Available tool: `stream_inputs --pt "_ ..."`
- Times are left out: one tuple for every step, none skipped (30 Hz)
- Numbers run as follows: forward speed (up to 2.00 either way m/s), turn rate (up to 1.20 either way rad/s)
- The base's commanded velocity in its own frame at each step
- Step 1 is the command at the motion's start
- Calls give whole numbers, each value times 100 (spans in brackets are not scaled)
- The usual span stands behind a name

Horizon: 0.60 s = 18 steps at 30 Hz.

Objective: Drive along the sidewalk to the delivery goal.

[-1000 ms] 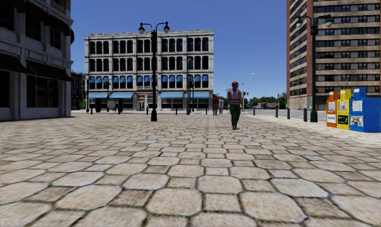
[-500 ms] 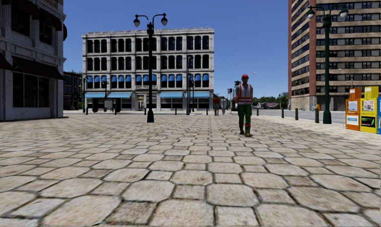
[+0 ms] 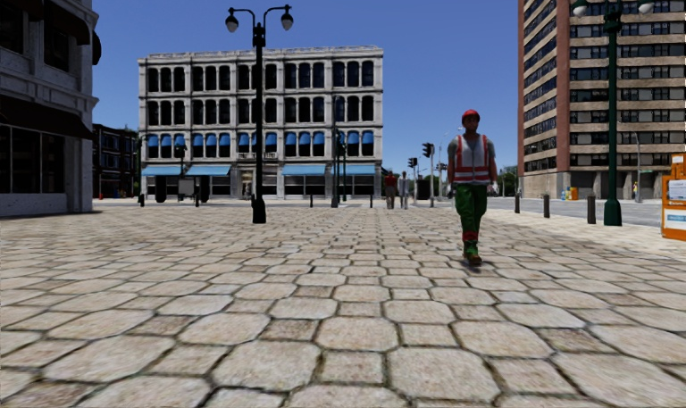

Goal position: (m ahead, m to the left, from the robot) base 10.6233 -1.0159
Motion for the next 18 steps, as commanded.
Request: stream_inputs --pt "200 -19" --pt "200 -19" --pt "200 -19" --pt "200 -19" --pt "200 -19" --pt "200 -19" --pt "200 -19" --pt "200 -19" --pt "200 -19" --pt "200 -19" --pt "200 -19" --pt "200 -19" --pt "200 -19" --pt "200 -19" --pt "200 -19" --pt "200 -19" --pt "200 -19" --pt "200 -21"
